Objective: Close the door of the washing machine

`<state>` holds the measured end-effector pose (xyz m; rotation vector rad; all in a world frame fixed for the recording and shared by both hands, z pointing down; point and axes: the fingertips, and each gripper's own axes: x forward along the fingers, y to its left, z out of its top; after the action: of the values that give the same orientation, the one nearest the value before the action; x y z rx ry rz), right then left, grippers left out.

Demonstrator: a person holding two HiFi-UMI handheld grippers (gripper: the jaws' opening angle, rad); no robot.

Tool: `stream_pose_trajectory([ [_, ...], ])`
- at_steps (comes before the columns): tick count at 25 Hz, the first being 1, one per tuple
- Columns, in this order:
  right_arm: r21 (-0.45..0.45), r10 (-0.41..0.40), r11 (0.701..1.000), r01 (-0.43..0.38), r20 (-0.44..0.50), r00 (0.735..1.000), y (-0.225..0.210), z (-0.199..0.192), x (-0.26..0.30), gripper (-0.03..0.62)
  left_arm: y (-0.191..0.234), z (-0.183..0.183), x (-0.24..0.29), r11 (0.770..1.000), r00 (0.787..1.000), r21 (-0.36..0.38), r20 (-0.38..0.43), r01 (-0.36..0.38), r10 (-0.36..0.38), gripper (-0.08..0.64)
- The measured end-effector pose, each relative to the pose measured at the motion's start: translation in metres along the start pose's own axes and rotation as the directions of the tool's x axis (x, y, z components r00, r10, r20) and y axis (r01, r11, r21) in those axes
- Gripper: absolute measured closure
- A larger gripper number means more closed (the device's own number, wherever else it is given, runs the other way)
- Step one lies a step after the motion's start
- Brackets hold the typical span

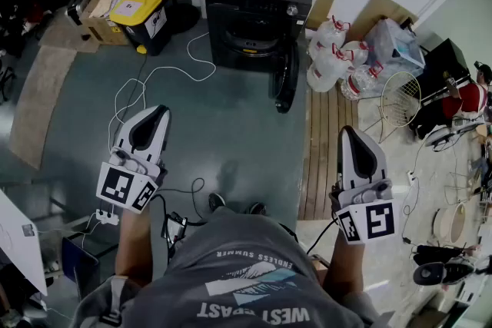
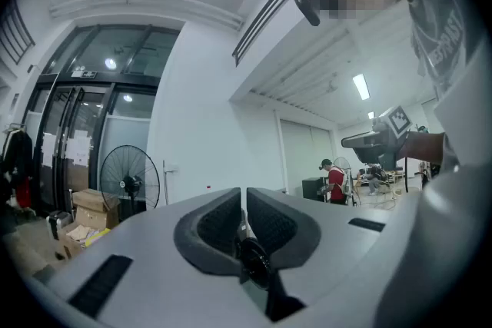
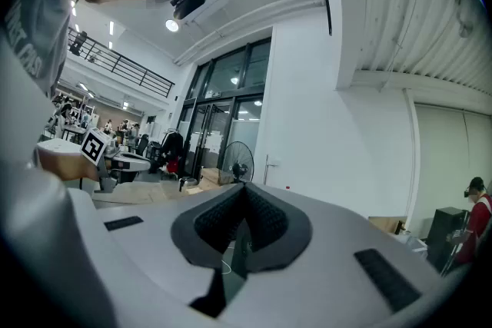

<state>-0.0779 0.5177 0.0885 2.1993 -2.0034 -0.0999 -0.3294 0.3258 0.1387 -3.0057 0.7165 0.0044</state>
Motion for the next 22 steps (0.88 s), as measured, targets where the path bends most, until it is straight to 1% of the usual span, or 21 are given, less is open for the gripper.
stream_pose_trajectory([
  [9, -0.001, 0.003, 1.0, -0.003, -0.005, 1.0, 0.017, 0.005, 0.017, 0.565, 0.021, -0.002, -0.011, 1.0, 1.0, -0.01, -0.004, -0.006, 0.006, 0.523],
  [15, 0.032, 0.021, 0.999, -0.021, -0.002, 1.0, 0.029, 0.002, 0.035, 0.565, 0.038, -0.012, -0.01, 1.0, 1.0, -0.022, -0.013, 0.001, -0.001, 0.523],
  [22, 0.053, 0.037, 0.998, -0.035, -0.035, 0.999, 0.017, -0.013, 0.067, 0.563, 0.048, -0.028, 0.011, 0.999, 0.999, -0.043, -0.044, -0.006, 0.004, 0.523],
])
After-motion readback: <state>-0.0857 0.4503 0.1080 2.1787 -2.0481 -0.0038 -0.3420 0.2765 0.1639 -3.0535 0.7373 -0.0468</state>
